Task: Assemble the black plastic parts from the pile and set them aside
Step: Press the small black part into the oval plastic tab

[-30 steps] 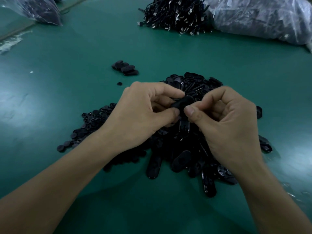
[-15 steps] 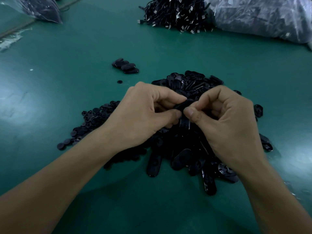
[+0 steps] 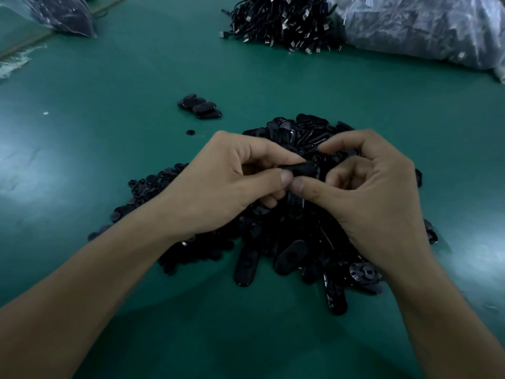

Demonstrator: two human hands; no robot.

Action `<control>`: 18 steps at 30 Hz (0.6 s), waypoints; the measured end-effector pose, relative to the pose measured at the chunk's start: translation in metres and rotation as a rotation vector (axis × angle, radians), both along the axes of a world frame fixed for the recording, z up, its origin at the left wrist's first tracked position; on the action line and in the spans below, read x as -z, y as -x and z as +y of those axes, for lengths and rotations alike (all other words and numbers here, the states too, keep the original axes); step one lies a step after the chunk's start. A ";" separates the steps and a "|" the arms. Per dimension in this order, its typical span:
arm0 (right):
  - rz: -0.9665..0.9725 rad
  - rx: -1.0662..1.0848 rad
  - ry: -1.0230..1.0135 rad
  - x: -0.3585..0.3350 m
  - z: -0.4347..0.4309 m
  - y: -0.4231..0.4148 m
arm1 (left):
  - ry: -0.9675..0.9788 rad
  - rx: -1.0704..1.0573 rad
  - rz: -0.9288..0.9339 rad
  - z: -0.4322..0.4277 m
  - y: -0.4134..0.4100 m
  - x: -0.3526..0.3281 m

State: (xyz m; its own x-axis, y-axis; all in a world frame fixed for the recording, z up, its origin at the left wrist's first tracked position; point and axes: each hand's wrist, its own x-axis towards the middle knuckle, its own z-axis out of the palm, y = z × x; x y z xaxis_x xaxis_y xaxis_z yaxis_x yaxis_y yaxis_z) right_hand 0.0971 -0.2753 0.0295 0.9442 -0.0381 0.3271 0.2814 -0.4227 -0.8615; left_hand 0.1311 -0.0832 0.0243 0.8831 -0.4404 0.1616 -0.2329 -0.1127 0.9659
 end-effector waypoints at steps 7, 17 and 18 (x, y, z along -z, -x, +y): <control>0.053 -0.139 -0.070 0.000 0.003 0.002 | 0.059 0.065 0.109 0.004 -0.003 -0.001; 0.203 -0.194 -0.219 -0.004 -0.002 0.001 | 0.099 -0.012 0.082 0.002 -0.005 0.000; 0.203 -0.186 -0.208 -0.004 -0.001 0.001 | 0.091 -0.013 0.071 0.002 -0.005 0.000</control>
